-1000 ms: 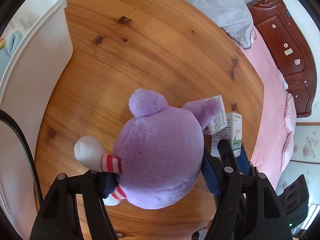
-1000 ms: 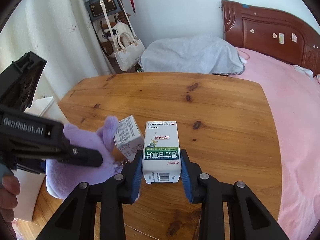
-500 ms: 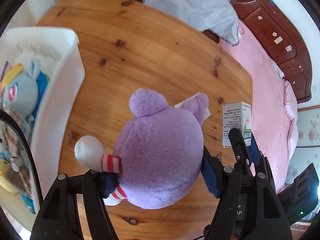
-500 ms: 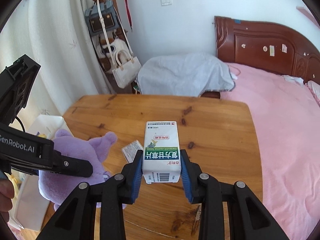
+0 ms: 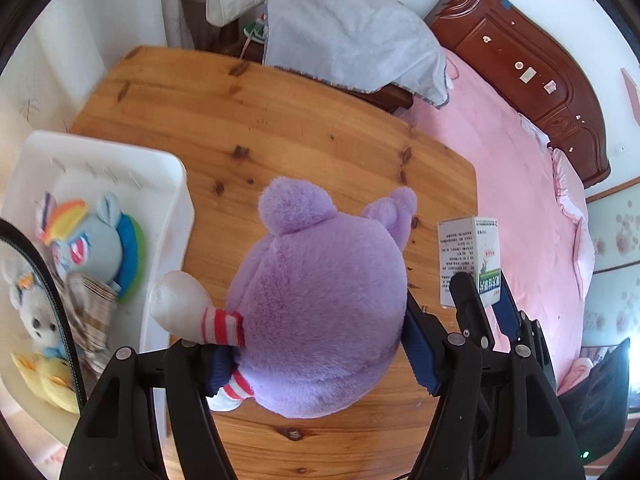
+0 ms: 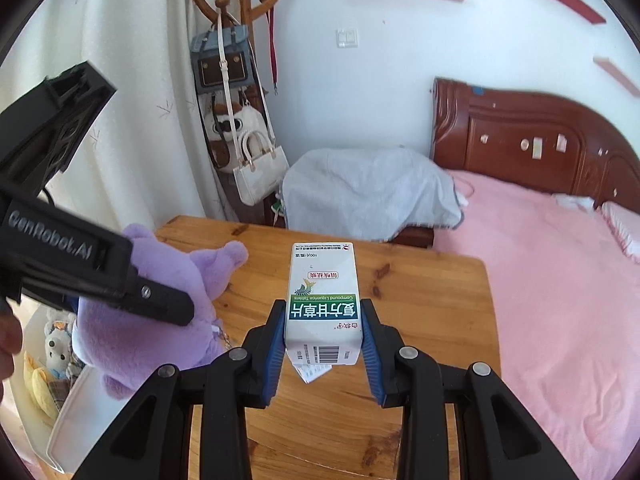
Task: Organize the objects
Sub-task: 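Carry the purple plush with the left gripper while the right gripper carries the carton over the tray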
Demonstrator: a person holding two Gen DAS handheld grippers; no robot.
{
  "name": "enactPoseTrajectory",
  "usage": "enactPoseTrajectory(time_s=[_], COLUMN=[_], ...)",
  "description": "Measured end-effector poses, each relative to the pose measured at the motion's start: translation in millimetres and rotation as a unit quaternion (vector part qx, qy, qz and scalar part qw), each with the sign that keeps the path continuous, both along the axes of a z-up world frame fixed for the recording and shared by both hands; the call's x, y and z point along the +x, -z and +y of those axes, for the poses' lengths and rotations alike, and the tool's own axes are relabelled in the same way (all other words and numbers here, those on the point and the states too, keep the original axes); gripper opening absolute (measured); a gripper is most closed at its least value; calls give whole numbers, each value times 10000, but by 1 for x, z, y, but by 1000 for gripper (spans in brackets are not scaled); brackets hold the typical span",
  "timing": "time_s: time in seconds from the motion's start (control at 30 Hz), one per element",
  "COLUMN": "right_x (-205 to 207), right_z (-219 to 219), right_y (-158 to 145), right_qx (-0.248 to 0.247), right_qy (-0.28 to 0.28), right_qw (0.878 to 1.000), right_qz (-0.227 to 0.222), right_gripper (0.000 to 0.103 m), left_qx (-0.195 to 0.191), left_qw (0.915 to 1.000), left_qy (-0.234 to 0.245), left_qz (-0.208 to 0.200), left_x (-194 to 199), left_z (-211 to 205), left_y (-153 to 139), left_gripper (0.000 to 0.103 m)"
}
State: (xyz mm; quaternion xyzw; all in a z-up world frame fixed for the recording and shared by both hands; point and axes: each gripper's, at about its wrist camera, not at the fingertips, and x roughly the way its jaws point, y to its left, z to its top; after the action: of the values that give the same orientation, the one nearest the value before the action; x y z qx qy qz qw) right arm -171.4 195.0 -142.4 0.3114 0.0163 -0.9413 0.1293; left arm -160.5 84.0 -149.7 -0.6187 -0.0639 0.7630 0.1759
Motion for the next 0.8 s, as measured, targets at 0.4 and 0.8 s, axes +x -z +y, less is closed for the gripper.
enactPoseTrajectory(time_s=[0.4,0.8], right_x=[32,62], right_z=[-30,-75], right_y=[-26,-35], right_qx=[-224,-377], right_qy=[415,415], right_qw=[9987,9981], right_qz=[182,236], right_gripper=[35,35], left_qx=[-171,-325], left_qw=[9984,9961], left_qy=[305,454], left_qz=[448,686], left_x=[-6,-9], left_z=[-36,-81], left_y=[-37,-54], left_gripper=[73,73])
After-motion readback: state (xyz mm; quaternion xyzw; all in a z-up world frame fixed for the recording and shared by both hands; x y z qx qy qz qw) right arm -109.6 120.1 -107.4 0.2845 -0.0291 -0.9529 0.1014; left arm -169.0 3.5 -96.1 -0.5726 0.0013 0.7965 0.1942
